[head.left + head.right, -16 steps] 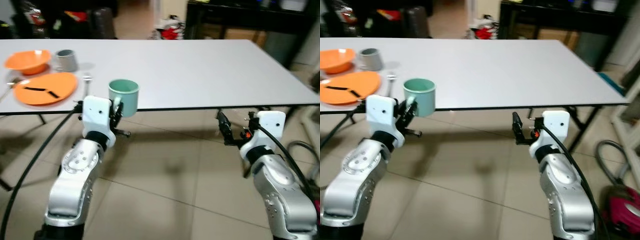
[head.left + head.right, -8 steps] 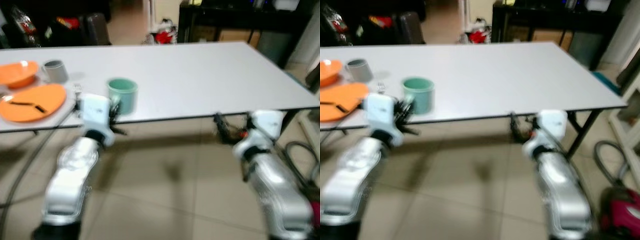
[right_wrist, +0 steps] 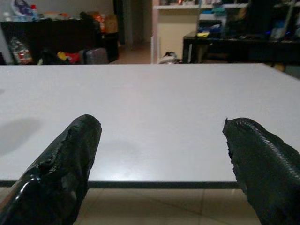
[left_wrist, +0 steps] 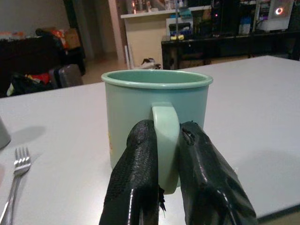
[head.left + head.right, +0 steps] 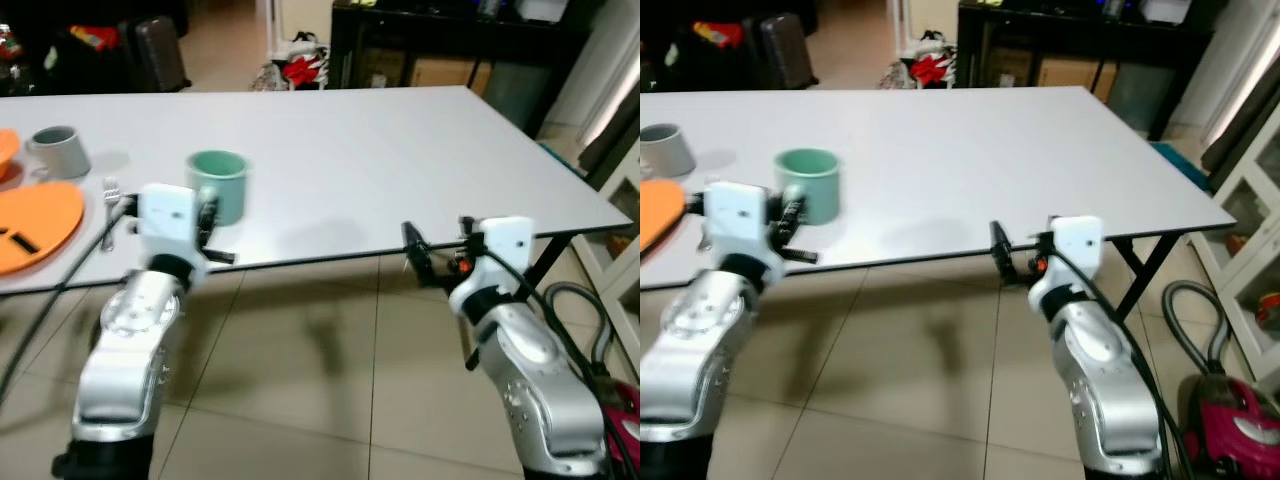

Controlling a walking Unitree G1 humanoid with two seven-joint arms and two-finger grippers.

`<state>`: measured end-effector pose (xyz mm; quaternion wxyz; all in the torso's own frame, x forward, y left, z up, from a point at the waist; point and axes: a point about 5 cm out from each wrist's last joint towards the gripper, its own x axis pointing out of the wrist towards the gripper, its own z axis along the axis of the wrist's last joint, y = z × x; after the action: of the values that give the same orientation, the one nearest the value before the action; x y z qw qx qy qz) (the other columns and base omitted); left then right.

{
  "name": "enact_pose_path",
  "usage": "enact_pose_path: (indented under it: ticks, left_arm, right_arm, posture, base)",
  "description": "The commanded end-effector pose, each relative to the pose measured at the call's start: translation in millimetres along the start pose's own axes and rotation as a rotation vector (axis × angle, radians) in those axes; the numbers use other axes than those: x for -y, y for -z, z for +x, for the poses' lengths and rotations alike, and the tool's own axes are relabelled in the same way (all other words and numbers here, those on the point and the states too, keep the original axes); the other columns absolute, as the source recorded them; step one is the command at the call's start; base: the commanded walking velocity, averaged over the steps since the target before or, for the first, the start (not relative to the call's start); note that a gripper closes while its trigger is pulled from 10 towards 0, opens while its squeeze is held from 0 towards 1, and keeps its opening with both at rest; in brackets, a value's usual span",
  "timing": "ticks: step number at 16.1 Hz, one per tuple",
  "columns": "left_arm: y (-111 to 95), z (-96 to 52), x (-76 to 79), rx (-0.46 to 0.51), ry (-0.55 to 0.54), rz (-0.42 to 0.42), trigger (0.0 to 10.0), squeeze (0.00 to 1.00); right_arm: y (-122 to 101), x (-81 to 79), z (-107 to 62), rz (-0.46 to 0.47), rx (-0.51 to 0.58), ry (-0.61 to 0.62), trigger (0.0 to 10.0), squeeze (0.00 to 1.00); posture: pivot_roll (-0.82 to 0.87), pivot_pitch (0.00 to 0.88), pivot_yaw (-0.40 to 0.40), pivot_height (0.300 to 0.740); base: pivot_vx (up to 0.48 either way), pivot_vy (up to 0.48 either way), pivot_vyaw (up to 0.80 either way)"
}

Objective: Setting the table

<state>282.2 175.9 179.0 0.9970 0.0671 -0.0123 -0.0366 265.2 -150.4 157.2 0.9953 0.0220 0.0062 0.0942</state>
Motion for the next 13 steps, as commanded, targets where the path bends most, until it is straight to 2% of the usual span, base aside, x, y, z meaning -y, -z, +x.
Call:
enact_pose_path:
  ticks: [1, 13]
  left_arm:
    - [-4.2, 2.4, 9.7, 0.019, 0.035, -0.005, 10.0, 0.00]
    - [-3.5, 3.0, 8.6, 0.018, 0.019, -0.008, 10.0, 0.00]
  right_arm:
    - [-2.1, 7.3, -0.3, -0.024, 0.005, 0.024, 10.0, 0.00]
    - [-1.9, 5.8, 1.3, -0.062, -0.002, 0.006, 10.0, 0.00]
  posture:
    - [-0.07, 0.000, 0.006, 0.740]
    - [-0.07, 0.000, -0.001, 0.740]
  base:
    - [0.311, 0.000, 0.00]
    - [0.308, 0.000, 0.00]
